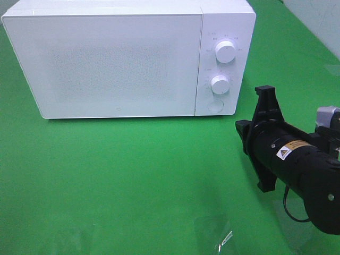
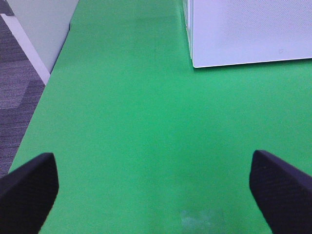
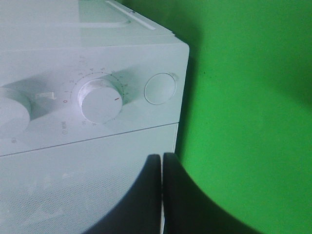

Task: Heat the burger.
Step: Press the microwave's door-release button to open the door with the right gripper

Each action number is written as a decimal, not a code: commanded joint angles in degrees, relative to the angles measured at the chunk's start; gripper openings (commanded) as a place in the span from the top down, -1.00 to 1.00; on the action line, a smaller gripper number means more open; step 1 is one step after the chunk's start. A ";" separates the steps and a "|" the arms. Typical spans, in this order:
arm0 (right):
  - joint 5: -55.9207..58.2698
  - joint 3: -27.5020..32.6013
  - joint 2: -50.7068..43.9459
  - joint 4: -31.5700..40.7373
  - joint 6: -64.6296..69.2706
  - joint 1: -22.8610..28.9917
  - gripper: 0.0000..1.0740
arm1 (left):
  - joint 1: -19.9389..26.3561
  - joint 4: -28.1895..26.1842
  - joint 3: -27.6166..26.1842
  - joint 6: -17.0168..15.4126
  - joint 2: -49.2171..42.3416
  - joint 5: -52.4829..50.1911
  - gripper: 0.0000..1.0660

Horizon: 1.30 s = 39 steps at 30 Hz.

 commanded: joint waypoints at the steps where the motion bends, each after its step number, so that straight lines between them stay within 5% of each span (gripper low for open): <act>1: 1.66 -1.60 1.26 0.86 0.63 -0.17 1.00 | -0.06 -0.40 0.11 0.11 -1.03 -0.74 -0.87; 7: 1.60 -5.44 6.36 0.80 3.50 -0.23 1.00 | -0.06 -0.40 0.11 0.11 -1.03 -0.74 -0.87; 27: 8.14 -17.59 14.61 -6.99 3.32 -11.69 1.00 | -0.06 -0.40 0.11 0.11 -1.03 -0.74 -0.87; 39: 10.60 -22.80 17.93 -7.68 2.18 -12.89 1.00 | -0.06 -0.40 0.11 0.11 -1.03 -0.74 -0.87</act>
